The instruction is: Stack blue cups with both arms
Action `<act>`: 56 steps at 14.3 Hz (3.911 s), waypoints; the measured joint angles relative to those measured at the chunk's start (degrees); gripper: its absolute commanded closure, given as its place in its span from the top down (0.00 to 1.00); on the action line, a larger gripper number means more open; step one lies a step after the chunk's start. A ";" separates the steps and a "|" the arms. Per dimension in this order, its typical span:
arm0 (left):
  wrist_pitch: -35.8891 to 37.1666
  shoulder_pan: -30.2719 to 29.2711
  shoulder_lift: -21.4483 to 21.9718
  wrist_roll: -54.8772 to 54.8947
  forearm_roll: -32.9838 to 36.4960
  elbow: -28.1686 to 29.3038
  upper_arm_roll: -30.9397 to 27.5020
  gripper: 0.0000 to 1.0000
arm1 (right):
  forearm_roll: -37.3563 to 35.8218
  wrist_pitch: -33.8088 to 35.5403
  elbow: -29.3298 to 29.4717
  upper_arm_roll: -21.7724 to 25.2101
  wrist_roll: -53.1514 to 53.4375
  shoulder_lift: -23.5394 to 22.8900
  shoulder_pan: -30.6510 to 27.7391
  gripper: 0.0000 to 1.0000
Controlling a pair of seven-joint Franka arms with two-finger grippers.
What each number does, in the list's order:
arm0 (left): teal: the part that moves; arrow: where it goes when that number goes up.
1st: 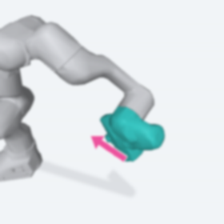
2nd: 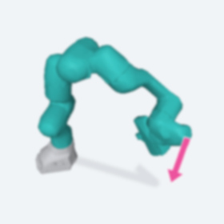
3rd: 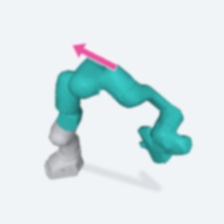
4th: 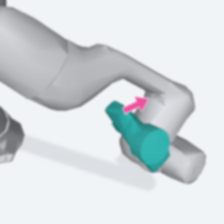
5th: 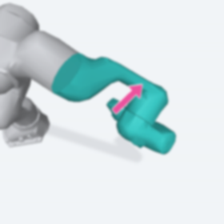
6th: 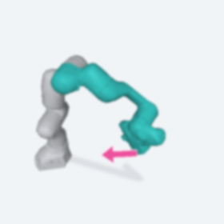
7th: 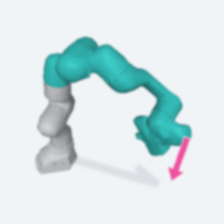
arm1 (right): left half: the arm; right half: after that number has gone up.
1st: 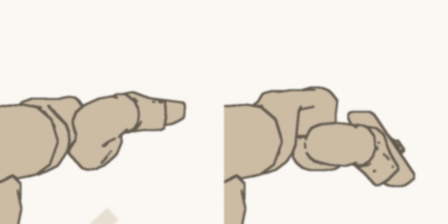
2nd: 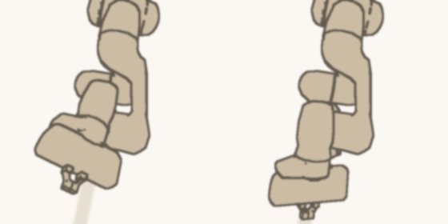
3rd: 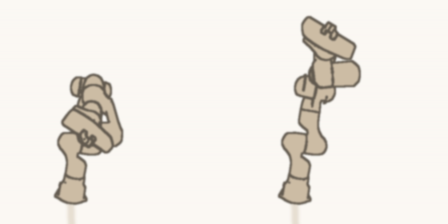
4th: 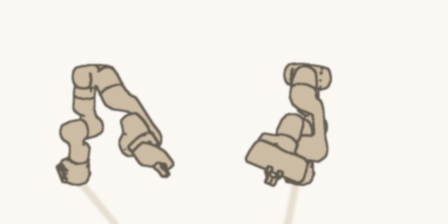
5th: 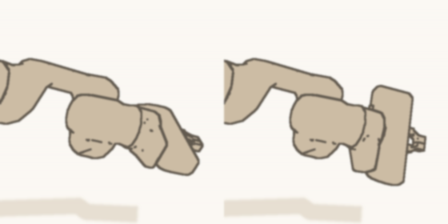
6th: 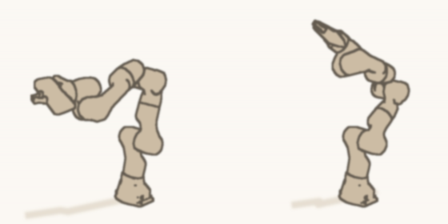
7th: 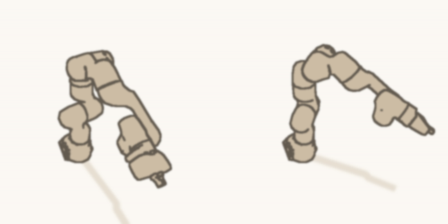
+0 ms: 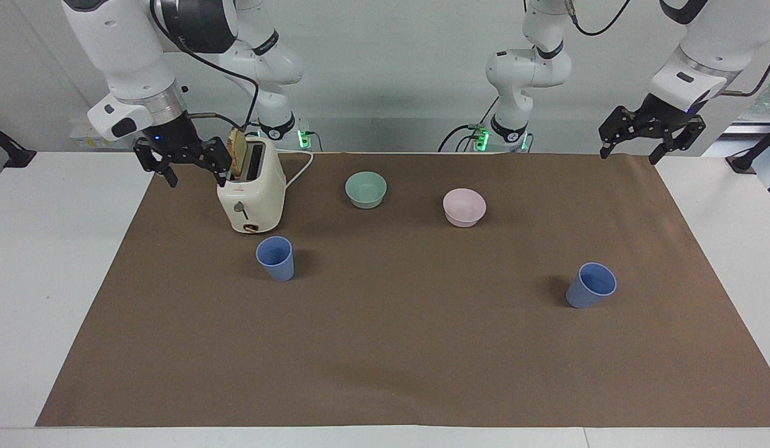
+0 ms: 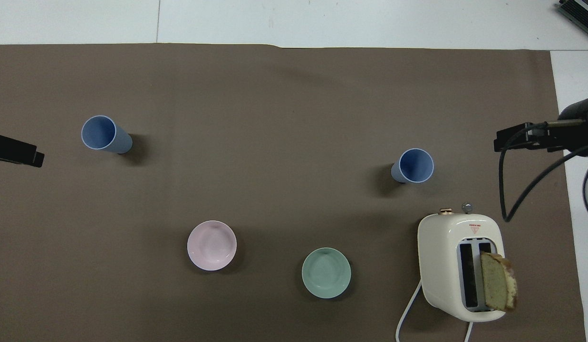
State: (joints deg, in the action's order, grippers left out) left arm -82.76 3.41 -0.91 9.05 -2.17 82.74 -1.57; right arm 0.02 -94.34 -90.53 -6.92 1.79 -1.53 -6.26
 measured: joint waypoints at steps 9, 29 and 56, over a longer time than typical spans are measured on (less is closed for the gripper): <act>0.00 -0.01 0.00 0.00 0.00 0.00 -0.01 1.00 | 0.00 0.00 0.00 0.00 0.00 0.00 0.00 1.00; -27.06 -1.84 -11.46 0.03 0.08 7.73 -0.27 1.00 | 0.00 0.00 -0.01 0.03 0.02 0.00 -0.07 1.00; -40.38 1.07 -12.96 -1.34 -2.22 21.97 1.77 0.00 | 0.00 -0.35 -0.01 0.20 0.03 0.00 -0.84 1.00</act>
State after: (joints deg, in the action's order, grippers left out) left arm -123.15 4.48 -13.86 7.70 -4.39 104.72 0.19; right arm 0.02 -94.69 -90.53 -6.73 1.82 -1.53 -7.10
